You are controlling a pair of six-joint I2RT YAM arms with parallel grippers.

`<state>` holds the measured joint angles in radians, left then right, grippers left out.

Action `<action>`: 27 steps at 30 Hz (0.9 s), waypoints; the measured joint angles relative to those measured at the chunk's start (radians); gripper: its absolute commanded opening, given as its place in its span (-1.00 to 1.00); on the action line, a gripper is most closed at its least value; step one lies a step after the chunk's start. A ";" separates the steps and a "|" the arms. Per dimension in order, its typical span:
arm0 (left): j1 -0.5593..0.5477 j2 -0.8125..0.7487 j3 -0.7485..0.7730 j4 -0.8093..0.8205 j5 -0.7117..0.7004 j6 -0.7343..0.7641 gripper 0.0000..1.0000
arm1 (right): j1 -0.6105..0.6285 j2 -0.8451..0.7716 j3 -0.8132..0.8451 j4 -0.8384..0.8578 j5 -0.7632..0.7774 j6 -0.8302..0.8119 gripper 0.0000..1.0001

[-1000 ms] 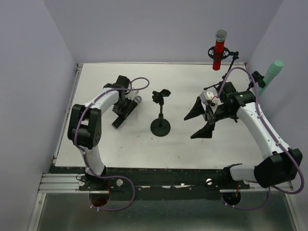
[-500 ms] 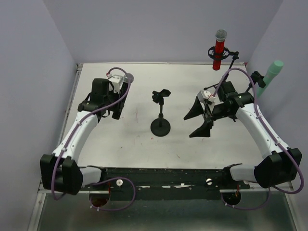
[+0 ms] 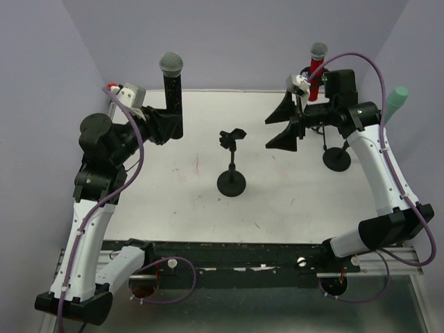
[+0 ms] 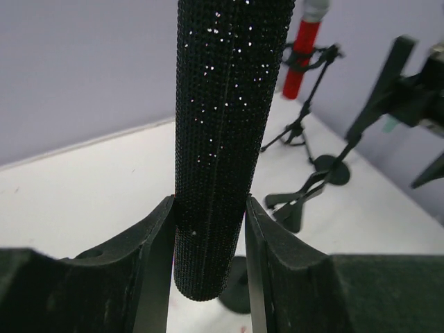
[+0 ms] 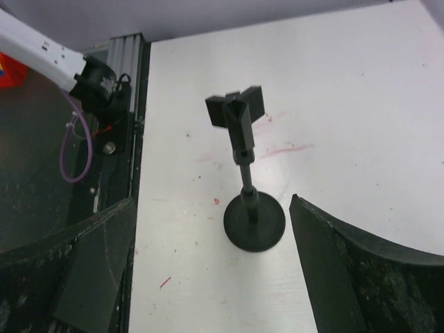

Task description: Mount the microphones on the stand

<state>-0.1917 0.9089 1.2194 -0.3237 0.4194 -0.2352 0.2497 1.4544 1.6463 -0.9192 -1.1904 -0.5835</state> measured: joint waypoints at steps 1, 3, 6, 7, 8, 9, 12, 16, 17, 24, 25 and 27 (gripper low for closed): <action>0.000 0.000 0.018 0.019 0.019 -0.019 -0.74 | 0.001 0.016 0.042 0.005 -0.003 0.029 0.99; -0.013 0.013 0.079 0.086 0.082 -0.095 -0.73 | 0.006 0.038 0.108 0.019 -0.007 0.098 0.99; -0.070 0.051 0.147 0.186 0.133 -0.180 -0.74 | 0.023 0.055 0.176 0.072 -0.020 0.221 0.99; -0.104 0.071 0.171 0.232 0.151 -0.214 -0.74 | 0.028 0.057 0.196 0.110 -0.037 0.284 0.99; -0.132 0.089 0.183 0.259 0.159 -0.233 -0.73 | 0.032 0.057 0.199 0.117 -0.040 0.298 0.99; -0.171 0.111 0.199 0.299 0.166 -0.257 -0.74 | 0.037 0.056 0.200 0.144 -0.056 0.340 0.99; -0.274 0.182 0.229 0.400 0.164 -0.318 -0.74 | 0.045 0.047 0.182 0.246 -0.087 0.470 0.99; -0.390 0.285 0.253 0.472 0.128 -0.356 -0.74 | 0.046 0.020 0.132 0.371 -0.114 0.620 0.99; -0.408 0.300 0.256 0.478 0.121 -0.360 -0.74 | 0.046 0.014 0.125 0.396 -0.117 0.649 0.99; -0.515 0.399 0.272 0.525 0.057 -0.386 -0.74 | 0.046 -0.037 0.109 0.509 -0.126 0.761 0.99; -0.521 0.401 0.272 0.531 0.050 -0.388 -0.74 | 0.046 -0.046 0.097 0.531 -0.131 0.779 0.99; -0.533 0.401 0.271 0.550 0.031 -0.392 -0.74 | 0.046 -0.063 0.061 0.584 -0.142 0.821 0.93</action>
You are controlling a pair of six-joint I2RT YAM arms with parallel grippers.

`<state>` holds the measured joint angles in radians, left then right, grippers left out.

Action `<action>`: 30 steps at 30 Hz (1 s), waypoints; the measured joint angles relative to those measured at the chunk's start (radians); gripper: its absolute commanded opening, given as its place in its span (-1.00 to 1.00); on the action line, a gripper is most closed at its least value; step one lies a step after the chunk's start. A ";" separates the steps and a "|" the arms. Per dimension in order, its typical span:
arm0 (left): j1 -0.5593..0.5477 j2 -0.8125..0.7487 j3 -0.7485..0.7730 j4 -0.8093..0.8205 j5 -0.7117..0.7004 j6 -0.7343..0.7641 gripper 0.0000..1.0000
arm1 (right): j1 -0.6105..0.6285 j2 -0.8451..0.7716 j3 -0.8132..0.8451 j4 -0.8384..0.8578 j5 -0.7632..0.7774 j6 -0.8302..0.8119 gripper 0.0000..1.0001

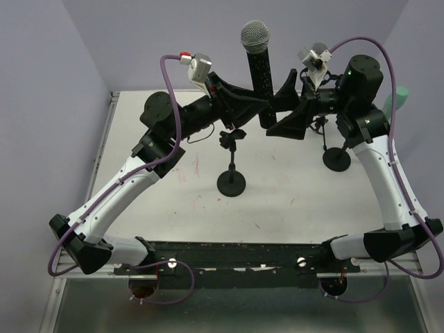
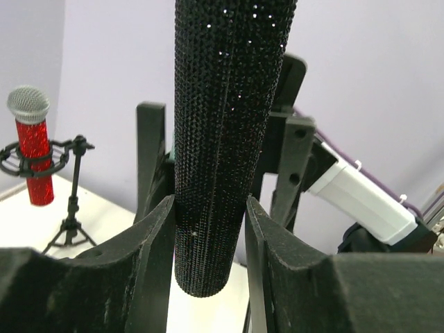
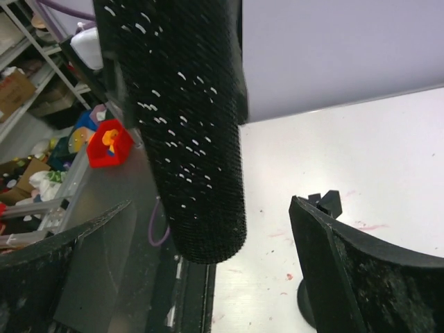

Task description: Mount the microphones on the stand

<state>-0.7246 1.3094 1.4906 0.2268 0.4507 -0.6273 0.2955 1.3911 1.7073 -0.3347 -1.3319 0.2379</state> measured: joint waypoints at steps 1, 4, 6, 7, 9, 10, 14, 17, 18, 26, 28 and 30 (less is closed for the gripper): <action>-0.007 0.000 0.000 0.014 -0.010 -0.002 -0.74 | 0.000 -0.006 -0.022 0.031 -0.006 0.026 0.89; -0.026 0.000 -0.004 0.050 -0.036 -0.008 -0.74 | 0.000 -0.011 -0.086 0.143 -0.026 0.120 0.79; -0.034 0.000 -0.011 0.068 -0.047 -0.012 -0.74 | 0.000 -0.009 -0.118 0.208 -0.035 0.183 0.78; -0.037 0.000 -0.014 0.073 -0.052 -0.014 -0.74 | 0.000 -0.007 -0.126 0.230 -0.040 0.206 0.77; -0.041 0.000 -0.021 0.080 -0.062 -0.017 -0.74 | 0.000 -0.006 -0.128 0.267 -0.047 0.238 0.77; -0.043 0.000 -0.024 0.082 -0.066 -0.018 -0.74 | 0.000 -0.006 -0.128 0.287 -0.050 0.251 0.74; -0.051 0.001 -0.035 0.088 -0.077 -0.021 -0.74 | 0.000 -0.008 -0.129 0.355 -0.064 0.300 0.61; -0.057 0.004 -0.043 0.093 -0.083 -0.024 -0.74 | 0.000 -0.010 -0.145 0.435 -0.075 0.360 0.46; -0.060 0.006 -0.046 0.095 -0.084 -0.025 -0.74 | 0.000 -0.011 -0.157 0.471 -0.079 0.389 0.36; -0.070 0.020 -0.059 0.114 -0.094 -0.044 -0.51 | 0.005 -0.011 -0.201 0.620 -0.104 0.495 -0.84; -0.071 0.020 -0.063 0.116 -0.094 -0.043 0.01 | 0.006 -0.012 -0.209 0.635 -0.105 0.499 -0.89; -0.071 0.018 -0.071 0.116 -0.094 -0.038 0.59 | 0.005 -0.016 -0.224 0.644 -0.105 0.498 -0.91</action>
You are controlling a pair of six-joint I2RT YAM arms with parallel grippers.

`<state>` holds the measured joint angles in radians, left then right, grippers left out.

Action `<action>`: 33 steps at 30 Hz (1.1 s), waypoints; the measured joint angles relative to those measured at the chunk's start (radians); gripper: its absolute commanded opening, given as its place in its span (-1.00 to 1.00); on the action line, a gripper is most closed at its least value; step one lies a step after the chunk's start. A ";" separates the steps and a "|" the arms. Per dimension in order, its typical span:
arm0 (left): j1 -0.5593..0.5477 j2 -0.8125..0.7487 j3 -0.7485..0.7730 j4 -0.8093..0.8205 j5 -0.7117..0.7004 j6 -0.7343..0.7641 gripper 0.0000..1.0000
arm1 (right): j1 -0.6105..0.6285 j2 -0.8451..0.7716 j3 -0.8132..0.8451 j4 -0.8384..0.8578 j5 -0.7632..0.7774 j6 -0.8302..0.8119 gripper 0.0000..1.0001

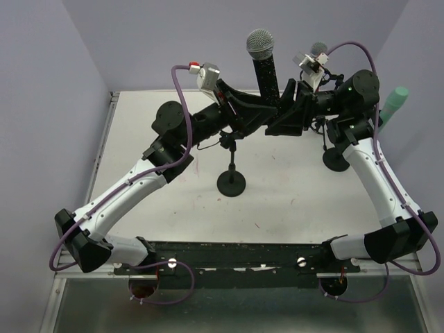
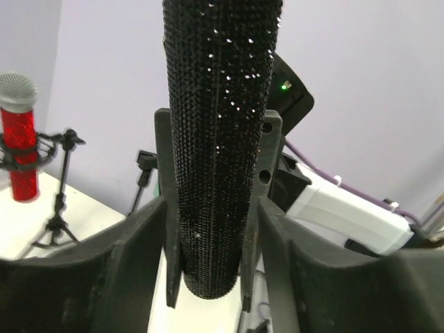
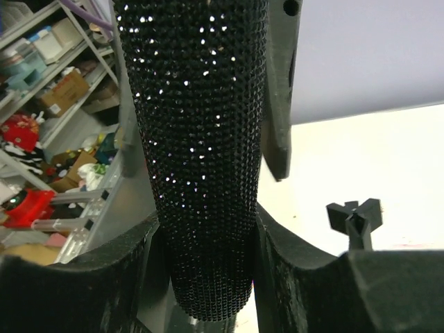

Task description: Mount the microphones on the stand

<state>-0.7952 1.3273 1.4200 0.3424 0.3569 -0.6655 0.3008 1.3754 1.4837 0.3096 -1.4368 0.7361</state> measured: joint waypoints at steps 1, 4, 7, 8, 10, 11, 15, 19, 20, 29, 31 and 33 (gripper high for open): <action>0.000 -0.005 -0.008 0.000 -0.001 0.010 0.87 | 0.000 -0.003 -0.010 0.002 -0.003 -0.004 -0.92; -0.001 -0.052 -0.066 0.003 -0.021 0.063 0.97 | 0.000 -0.014 -0.040 0.003 -0.020 -0.019 -0.93; 0.000 -0.179 -0.192 -0.006 -0.062 0.145 0.97 | -0.005 -0.024 -0.077 0.004 -0.031 -0.047 -0.93; 0.003 -0.247 -0.242 -0.015 -0.082 0.181 0.97 | -0.008 -0.026 -0.089 0.004 -0.035 -0.058 -0.93; 0.020 -0.365 -0.318 -0.032 -0.095 0.235 0.97 | -0.015 -0.026 -0.115 0.003 -0.037 -0.083 -0.93; 0.042 -0.435 -0.355 -0.047 -0.079 0.266 0.97 | -0.019 -0.025 -0.128 -0.002 -0.037 -0.100 -0.93; 0.204 -0.607 -0.399 -0.151 0.024 0.349 0.97 | -0.026 0.005 -0.070 -0.275 0.022 -0.355 -0.94; 0.303 -0.668 -0.452 -0.278 0.106 0.433 0.97 | -0.014 0.098 0.154 -0.649 0.198 -0.718 -0.93; 0.311 -0.670 -0.466 -0.309 0.120 0.454 0.96 | -0.014 0.100 0.166 -0.695 0.225 -0.777 -0.93; 0.426 -0.475 -0.486 -0.472 0.348 0.681 0.97 | -0.013 0.029 0.026 -0.912 0.265 -1.253 -0.93; 0.446 -0.418 -0.486 -0.452 0.406 0.708 0.97 | -0.013 0.025 -0.024 -0.919 0.265 -1.308 -0.93; 0.449 -0.383 -0.487 -0.420 0.451 0.728 0.97 | -0.012 0.026 -0.057 -0.925 0.263 -1.346 -0.93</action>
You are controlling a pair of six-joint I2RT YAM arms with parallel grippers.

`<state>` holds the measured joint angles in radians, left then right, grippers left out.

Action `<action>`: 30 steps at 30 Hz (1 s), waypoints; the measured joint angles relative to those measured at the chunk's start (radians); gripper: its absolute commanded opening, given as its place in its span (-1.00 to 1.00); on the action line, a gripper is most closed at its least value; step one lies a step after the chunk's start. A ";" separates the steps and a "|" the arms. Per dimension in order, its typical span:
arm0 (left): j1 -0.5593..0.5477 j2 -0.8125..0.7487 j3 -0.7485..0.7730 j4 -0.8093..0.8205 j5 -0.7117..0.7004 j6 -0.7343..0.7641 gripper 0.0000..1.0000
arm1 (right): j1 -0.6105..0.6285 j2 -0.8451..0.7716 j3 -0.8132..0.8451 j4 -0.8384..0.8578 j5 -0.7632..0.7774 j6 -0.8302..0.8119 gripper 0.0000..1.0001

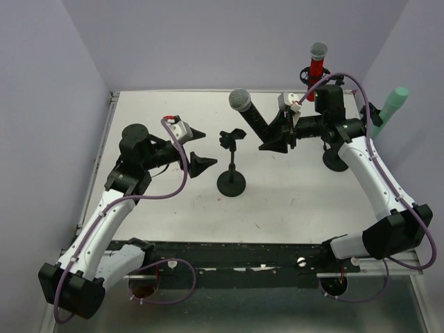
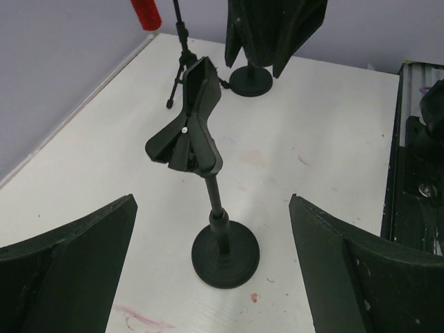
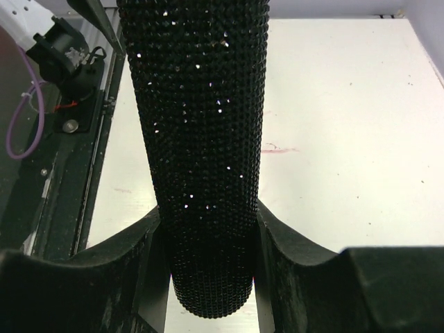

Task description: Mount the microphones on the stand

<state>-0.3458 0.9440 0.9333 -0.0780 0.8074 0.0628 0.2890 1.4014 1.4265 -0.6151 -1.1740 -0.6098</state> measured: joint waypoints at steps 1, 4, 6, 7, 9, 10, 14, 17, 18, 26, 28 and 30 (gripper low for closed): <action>0.000 0.014 -0.002 0.029 0.026 0.012 0.97 | 0.000 0.000 -0.010 -0.003 -0.004 -0.014 -0.93; 0.000 0.038 -0.025 0.135 0.095 0.037 0.97 | 0.000 0.000 -0.021 -0.006 -0.021 -0.041 -0.93; 0.000 0.057 -0.038 0.195 0.139 0.050 0.97 | 0.000 -0.001 -0.022 -0.006 -0.029 -0.053 -0.93; 0.000 0.068 -0.038 0.214 0.157 0.054 0.97 | 0.000 -0.001 -0.023 -0.006 -0.031 -0.056 -0.93; 0.000 0.103 -0.037 0.257 0.193 0.063 0.96 | 0.000 -0.001 -0.029 -0.006 -0.038 -0.063 -0.93; 0.000 0.126 -0.035 0.274 0.208 0.068 0.96 | 0.000 -0.001 -0.033 -0.005 -0.042 -0.064 -0.93; 0.000 0.198 -0.024 0.306 0.216 0.078 0.92 | 0.000 -0.001 -0.044 -0.006 -0.047 -0.065 -0.93; 0.000 0.237 -0.013 0.337 0.215 0.075 0.92 | 0.000 -0.001 -0.044 -0.005 -0.051 -0.064 -0.93; 0.000 0.247 -0.011 0.353 0.214 0.071 0.93 | 0.000 -0.001 -0.044 -0.005 -0.053 -0.064 -0.93; 0.000 0.287 -0.006 0.476 0.209 0.035 0.82 | 0.000 -0.001 -0.046 -0.003 -0.070 -0.063 -0.93; 0.000 0.309 0.006 0.483 0.216 0.025 0.70 | 0.000 0.001 -0.046 -0.002 -0.072 -0.061 -0.93; 0.000 0.337 0.020 0.488 0.226 0.015 0.59 | 0.000 0.005 -0.046 0.000 -0.074 -0.061 -0.93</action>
<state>-0.3458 1.2808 0.9531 0.4099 1.0332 0.0776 0.2890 1.4063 1.3808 -0.6151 -1.2476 -0.6708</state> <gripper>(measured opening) 0.878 0.501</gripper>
